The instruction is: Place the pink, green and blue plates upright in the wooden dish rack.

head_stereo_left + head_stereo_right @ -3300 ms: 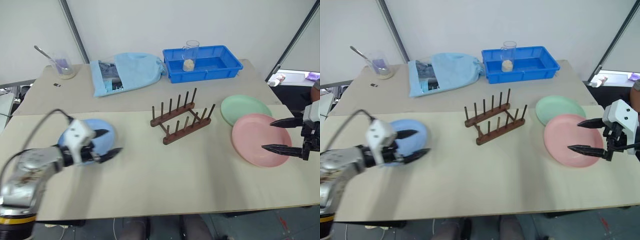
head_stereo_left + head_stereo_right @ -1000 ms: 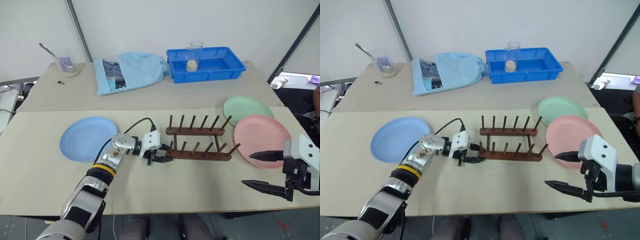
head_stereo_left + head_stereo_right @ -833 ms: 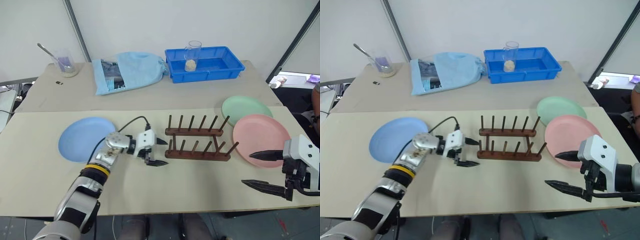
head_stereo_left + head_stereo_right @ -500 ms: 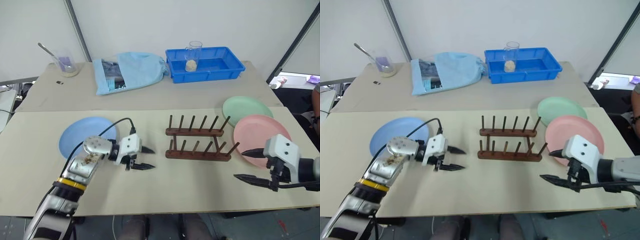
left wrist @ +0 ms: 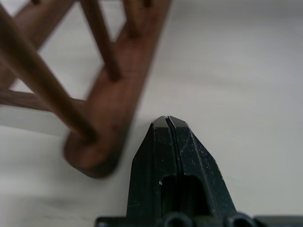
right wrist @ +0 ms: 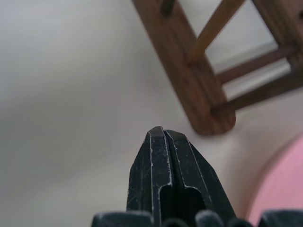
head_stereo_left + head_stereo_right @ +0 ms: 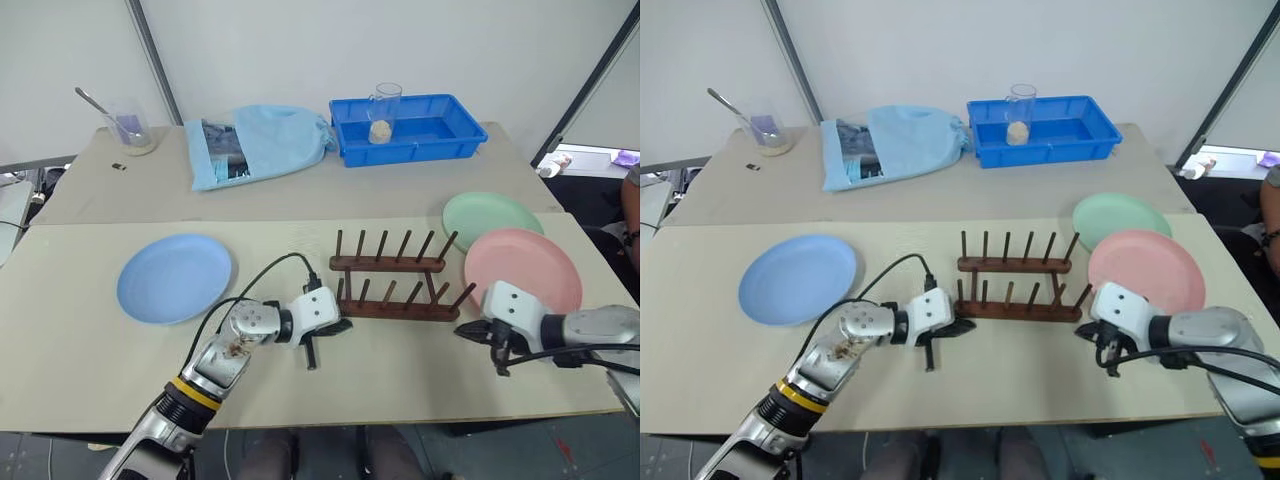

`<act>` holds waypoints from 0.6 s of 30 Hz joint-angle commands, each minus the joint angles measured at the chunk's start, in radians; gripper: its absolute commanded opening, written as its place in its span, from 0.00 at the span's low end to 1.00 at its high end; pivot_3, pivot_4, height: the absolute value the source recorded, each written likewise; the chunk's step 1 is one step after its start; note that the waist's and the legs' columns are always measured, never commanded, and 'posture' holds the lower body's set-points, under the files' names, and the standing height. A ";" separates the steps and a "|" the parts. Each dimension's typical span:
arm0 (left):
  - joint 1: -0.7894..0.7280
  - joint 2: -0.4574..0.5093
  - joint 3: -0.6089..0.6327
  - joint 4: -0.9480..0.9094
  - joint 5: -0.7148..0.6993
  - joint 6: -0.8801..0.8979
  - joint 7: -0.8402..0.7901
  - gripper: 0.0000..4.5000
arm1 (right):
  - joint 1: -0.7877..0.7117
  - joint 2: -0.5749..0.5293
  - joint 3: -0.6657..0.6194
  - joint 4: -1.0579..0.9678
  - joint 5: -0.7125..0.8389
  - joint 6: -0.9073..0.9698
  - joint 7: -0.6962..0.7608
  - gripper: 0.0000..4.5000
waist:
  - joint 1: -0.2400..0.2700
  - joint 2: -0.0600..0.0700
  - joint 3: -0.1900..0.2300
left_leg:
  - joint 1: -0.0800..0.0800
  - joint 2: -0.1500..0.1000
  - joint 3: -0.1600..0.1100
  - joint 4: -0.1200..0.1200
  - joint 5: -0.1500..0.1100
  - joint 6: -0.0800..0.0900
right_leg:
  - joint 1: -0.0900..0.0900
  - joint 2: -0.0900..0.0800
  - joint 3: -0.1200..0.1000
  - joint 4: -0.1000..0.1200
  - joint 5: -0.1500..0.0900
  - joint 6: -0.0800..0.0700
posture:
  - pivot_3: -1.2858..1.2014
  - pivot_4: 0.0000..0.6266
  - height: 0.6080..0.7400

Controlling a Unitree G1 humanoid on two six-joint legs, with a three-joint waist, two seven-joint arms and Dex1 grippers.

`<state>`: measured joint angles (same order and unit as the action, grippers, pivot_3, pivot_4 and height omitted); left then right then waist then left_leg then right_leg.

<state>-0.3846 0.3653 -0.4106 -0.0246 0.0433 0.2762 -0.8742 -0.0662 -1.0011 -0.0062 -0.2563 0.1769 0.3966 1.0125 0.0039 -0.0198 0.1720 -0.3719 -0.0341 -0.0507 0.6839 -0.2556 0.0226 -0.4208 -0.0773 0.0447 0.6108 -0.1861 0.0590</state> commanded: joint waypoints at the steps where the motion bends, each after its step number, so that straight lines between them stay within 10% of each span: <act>1: -0.002 -0.015 -0.005 0.015 0.026 -0.003 0.046 0.00 | -0.051 0.024 0.016 0.055 -0.044 -0.060 -0.032 0.01 | -0.001 0.000 0.000 | 0.000 0.000 0.000 0.000 0.000 0.000 | 0.000 0.000 0.000 0.000 0.000 0.000 | 0.52 0.24 1.00; 18: -0.170 -0.089 0.015 0.312 0.089 -0.135 0.191 0.00 | -0.269 0.163 0.092 0.277 -0.153 -0.180 -0.086 0.01 | -0.010 0.000 0.000 | 0.002 -0.001 0.000 0.000 0.001 -0.001 | 0.000 0.000 0.001 0.000 0.002 -0.002 | 0.52 0.24 1.00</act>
<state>-0.5481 0.2769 -0.4051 0.2601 0.1163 0.1499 -0.6970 -0.3126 -0.8377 0.0962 0.0149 0.0347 0.2458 0.9379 -0.0061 -0.0195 0.1717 -0.3702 -0.0351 -0.0504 0.6840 -0.2548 0.0219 -0.4209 -0.0772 0.0456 0.6111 -0.1837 0.0570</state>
